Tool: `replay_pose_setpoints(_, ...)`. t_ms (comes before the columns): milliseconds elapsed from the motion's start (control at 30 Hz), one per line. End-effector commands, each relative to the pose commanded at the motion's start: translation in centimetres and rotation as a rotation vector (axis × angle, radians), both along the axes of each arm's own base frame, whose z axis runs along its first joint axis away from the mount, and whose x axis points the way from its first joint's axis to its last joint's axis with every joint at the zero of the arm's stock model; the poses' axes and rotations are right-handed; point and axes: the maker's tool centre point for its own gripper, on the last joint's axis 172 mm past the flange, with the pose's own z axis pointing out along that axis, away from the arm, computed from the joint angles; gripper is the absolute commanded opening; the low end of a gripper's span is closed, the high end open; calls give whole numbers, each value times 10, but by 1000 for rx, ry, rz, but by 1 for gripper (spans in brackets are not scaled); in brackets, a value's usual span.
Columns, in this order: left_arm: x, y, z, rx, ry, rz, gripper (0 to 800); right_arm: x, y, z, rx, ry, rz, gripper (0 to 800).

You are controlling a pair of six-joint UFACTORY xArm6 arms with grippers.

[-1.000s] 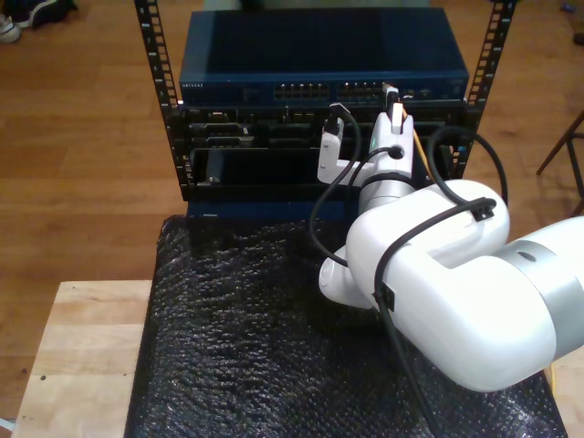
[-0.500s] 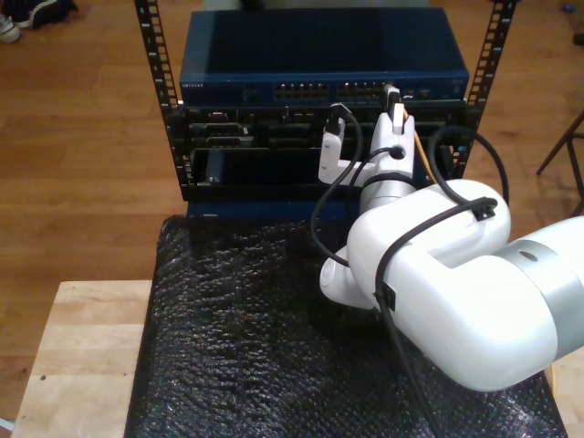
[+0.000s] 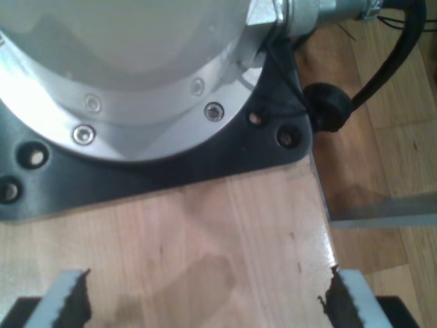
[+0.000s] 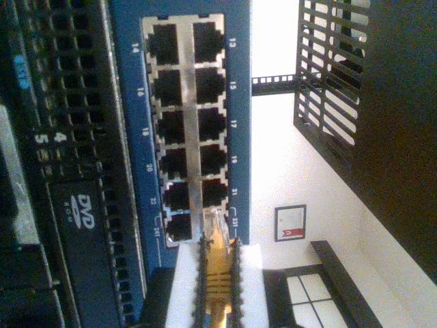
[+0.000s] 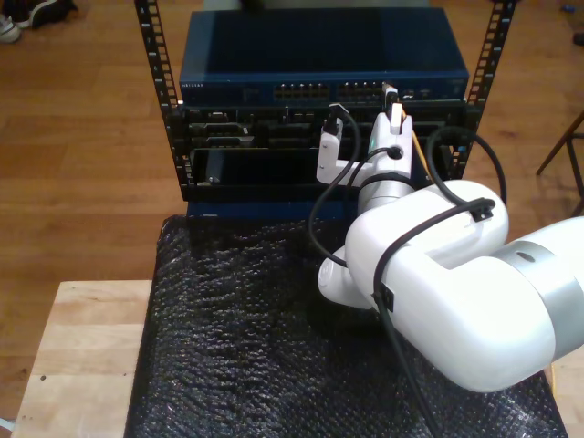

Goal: Grab the cable and plug it in

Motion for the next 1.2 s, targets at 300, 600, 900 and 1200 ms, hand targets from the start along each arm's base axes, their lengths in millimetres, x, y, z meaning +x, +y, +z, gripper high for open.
replay_pose_setpoints(300, 0, 0, 0, 0, 0, 2, 800, 0, -1, -1, -1, 1, -2, 0)
replay_pose_setpoints(600, 0, 0, 0, 0, 0, 0, 800, 2, -9, 0, 0, 0, -14, 0)
replay_pose_setpoints(900, 0, 0, 0, 0, 0, 0, 800, 2, -10, 1, 2, 0, -15, 0)
replay_pose_setpoints(1200, 0, 0, 0, 0, 0, 0, 800, 1, -7, 0, 1, 1, -9, 0)
